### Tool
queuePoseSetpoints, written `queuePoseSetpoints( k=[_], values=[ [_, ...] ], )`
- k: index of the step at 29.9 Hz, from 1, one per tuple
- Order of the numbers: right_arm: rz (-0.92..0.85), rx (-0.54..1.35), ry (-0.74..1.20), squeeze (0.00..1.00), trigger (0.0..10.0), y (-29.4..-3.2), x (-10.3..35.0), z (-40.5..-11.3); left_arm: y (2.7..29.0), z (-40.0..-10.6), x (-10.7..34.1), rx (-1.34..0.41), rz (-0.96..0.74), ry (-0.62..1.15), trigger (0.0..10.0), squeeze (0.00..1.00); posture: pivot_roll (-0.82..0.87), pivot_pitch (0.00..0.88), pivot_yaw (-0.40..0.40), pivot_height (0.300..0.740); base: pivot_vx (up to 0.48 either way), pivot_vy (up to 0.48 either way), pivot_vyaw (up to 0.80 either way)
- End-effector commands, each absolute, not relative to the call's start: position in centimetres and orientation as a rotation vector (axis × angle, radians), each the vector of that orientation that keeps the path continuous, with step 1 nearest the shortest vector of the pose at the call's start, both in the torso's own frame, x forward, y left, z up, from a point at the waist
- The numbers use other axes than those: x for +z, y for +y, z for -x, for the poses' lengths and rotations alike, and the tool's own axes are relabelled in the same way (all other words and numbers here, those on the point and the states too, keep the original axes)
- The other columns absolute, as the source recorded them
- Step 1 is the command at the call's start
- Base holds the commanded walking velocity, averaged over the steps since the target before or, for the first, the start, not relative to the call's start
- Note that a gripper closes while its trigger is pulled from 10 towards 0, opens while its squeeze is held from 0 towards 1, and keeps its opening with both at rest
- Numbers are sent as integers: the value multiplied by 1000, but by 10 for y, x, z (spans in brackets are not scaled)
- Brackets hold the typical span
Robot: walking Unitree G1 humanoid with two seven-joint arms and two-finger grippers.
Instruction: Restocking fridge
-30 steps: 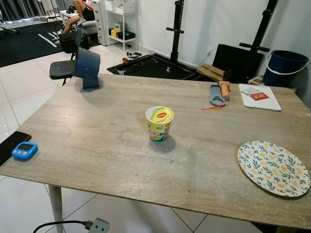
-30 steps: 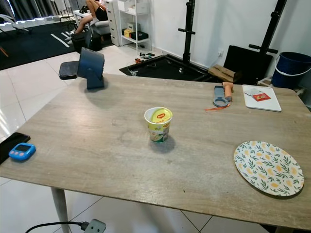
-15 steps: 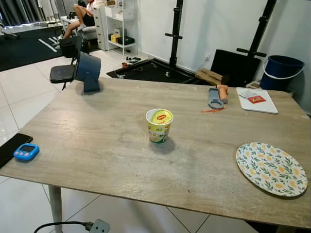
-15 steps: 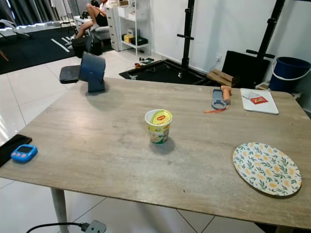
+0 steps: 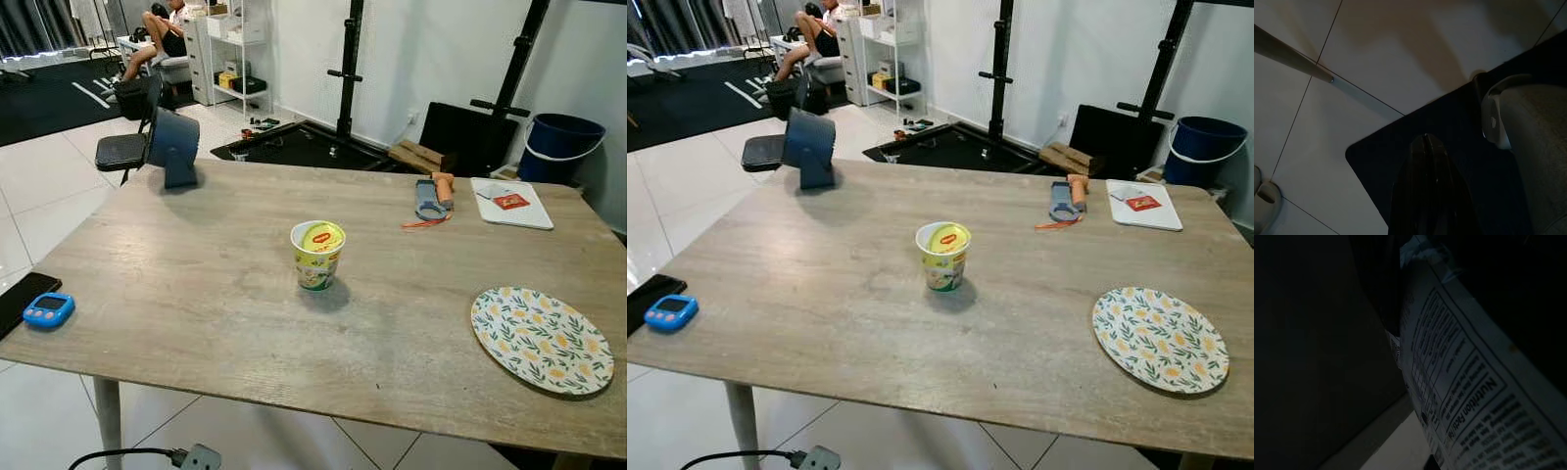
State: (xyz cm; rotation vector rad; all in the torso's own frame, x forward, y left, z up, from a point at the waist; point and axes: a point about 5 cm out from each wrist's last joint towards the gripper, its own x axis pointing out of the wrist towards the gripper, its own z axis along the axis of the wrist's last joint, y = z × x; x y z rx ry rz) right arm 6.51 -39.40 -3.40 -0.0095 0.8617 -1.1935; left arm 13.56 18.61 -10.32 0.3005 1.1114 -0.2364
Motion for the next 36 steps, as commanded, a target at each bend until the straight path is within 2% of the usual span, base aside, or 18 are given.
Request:
queuePoseSetpoints(
  k=[1, 7, 11, 13, 15, 19, 24, 36],
  values=[
    [41, -1137, 870, 0, 10000, -392, -34, -72, 181, -119, -109, -276, -297, 1179, 10000, 0, -24, 0, -37, 740, 0, 0, 0],
    [30, -817, 1015, 0, 10000, -337, -68, -89, 181, -120, -109, -275, -296, 1177, 10000, 0, -21, 0, -39, 740, 0, 0, 0],
    [34, -772, 1031, 0, 10000, -330, -72, -91, 181, -119, -109, -275, -296, 1177, 10000, 0, -21, 0, -39, 740, 0, 0, 0],
    [35, -640, 1063, 0, 10000, -310, -80, -100, 180, -118, -110, -277, -294, 1180, 10000, 0, -22, 0, -37, 740, 0, 0, 0],
    [35, -640, 1063, 0, 10000, -310, -80, -100, 180, -118, -110, -277, -294, 1180, 10000, 0, -22, 0, -37, 740, 0, 0, 0],
    [45, -466, 1105, 0, 10000, -287, -86, -112, 180, -116, -110, -278, -295, 1187, 10000, 0, -20, 0, -32, 740, 0, 0, 0],
    [74, -365, 1101, 0, 10000, -277, -87, -123, 184, -116, -110, -261, -294, 1190, 10000, 0, -22, 0, -30, 740, 0, 0, 0],
    [113, -268, 1104, 0, 10000, -269, -86, -135, 188, -119, -109, -230, -276, 1191, 10000, 0, -44, 0, -31, 740, 0, 0, 0]
  ],
)
